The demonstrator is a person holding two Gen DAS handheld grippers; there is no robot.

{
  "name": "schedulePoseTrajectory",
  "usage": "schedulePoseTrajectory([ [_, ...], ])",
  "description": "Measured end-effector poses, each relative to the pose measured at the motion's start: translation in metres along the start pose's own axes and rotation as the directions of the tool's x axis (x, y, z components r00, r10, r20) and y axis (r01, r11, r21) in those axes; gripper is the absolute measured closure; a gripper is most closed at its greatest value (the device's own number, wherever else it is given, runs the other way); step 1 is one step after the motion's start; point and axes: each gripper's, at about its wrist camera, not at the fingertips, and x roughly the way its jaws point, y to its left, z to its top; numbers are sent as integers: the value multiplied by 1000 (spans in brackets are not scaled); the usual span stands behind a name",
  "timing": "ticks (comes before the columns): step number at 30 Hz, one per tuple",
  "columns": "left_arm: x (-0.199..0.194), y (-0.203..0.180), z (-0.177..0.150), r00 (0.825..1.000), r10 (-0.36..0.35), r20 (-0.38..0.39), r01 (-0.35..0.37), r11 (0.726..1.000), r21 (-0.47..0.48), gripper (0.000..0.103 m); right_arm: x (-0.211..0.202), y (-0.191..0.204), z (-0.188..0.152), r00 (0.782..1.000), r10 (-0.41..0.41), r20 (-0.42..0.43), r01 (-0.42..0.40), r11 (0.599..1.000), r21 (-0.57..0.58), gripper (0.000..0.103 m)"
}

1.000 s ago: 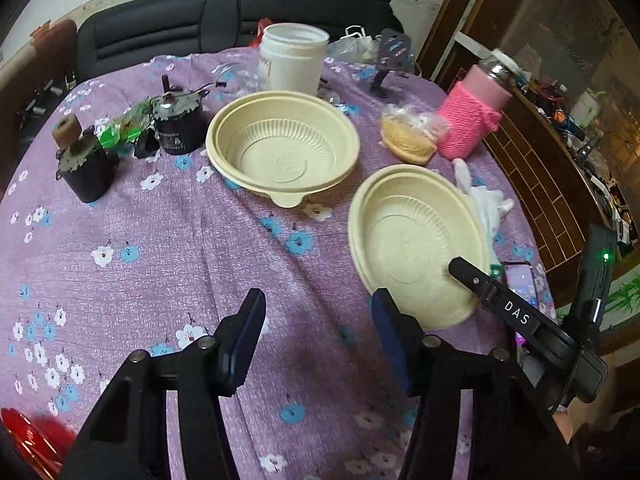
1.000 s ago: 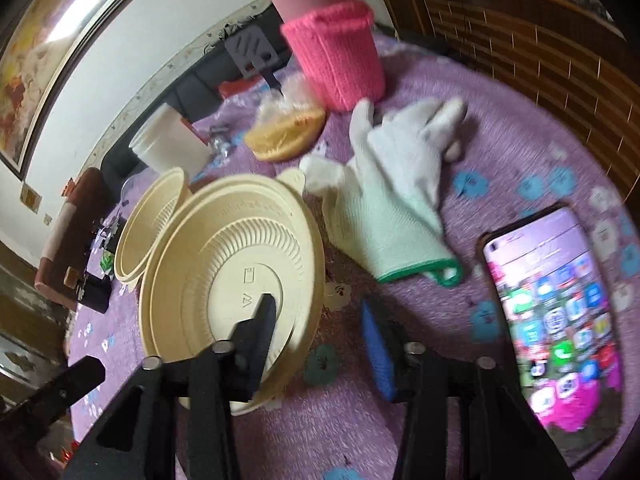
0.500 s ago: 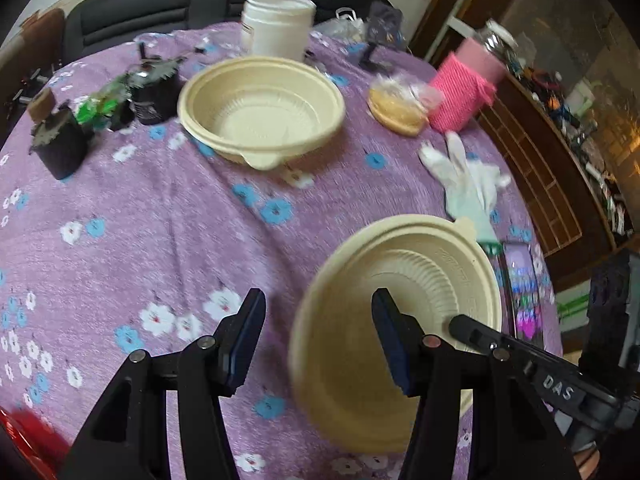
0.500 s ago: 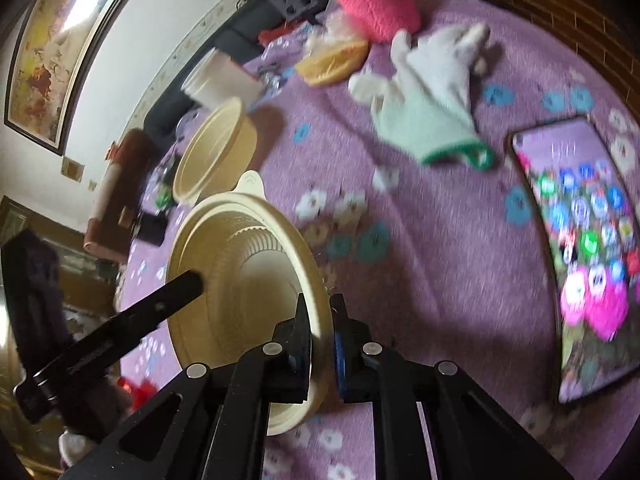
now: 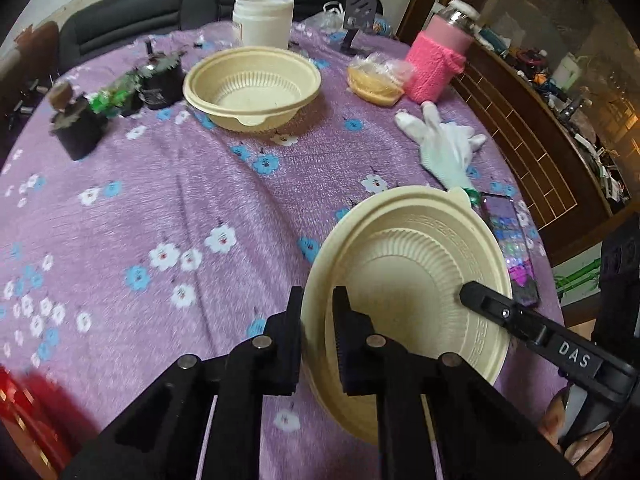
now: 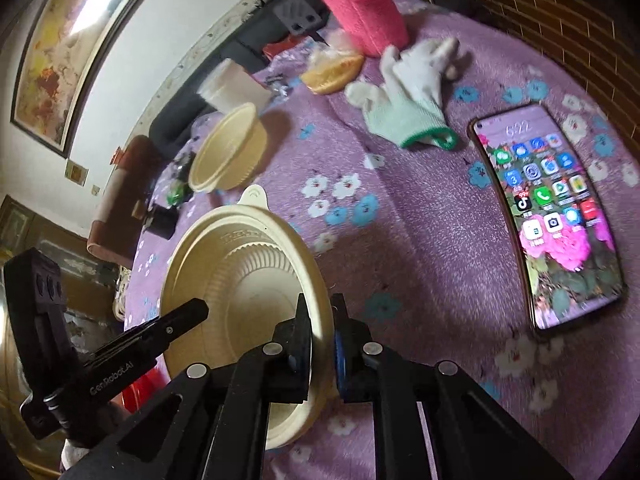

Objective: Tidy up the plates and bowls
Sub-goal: 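Grasp the beige bowl rim with the right tool and lift it, then carry the beige bowl and lower it into the white bowl on the stack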

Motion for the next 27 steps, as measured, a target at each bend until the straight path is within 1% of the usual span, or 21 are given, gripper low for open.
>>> schedulePoseTrajectory([
  [3,-30,4,-14,999,-17,46,18,1000,-4,90,-14,14,-8,1000,10,15,-10,1000,-26,92],
  [6,-60,13,-28,995,-33,95,35,999,-17,90,-25,36,-20,999,22,24,-21,998,-61,92],
  [11,-120,43,-59,982,-17,190,27,998,-55,90,-34,90,-45,997,68,21,-64,988,-144,91],
  [15,-172,85,-93,964,43,264,-16,994,-106,90,-36,150,-72,993,117,15,-110,963,-245,91],
  [16,-181,95,-99,959,59,278,-27,993,-119,89,-34,171,-81,991,134,4,-128,952,-277,91],
  [17,-195,111,-110,951,84,296,-43,989,-142,89,-31,182,-88,990,143,-5,-138,946,-294,91],
  [20,-219,148,-132,935,145,324,-80,975,-206,89,-13,224,-112,984,167,-58,-177,920,-351,91],
  [22,-229,167,-144,926,181,332,-102,965,-242,89,5,251,-130,979,175,-103,-201,902,-383,91],
  [24,-235,190,-157,917,223,331,-129,951,-283,89,19,268,-144,976,172,-130,-211,889,-406,91],
  [26,-234,210,-166,917,241,319,-135,938,-320,89,38,285,-157,975,159,-158,-212,879,-427,91],
  [27,-232,221,-170,919,247,306,-136,930,-341,89,45,289,-162,974,153,-166,-211,876,-433,91],
])
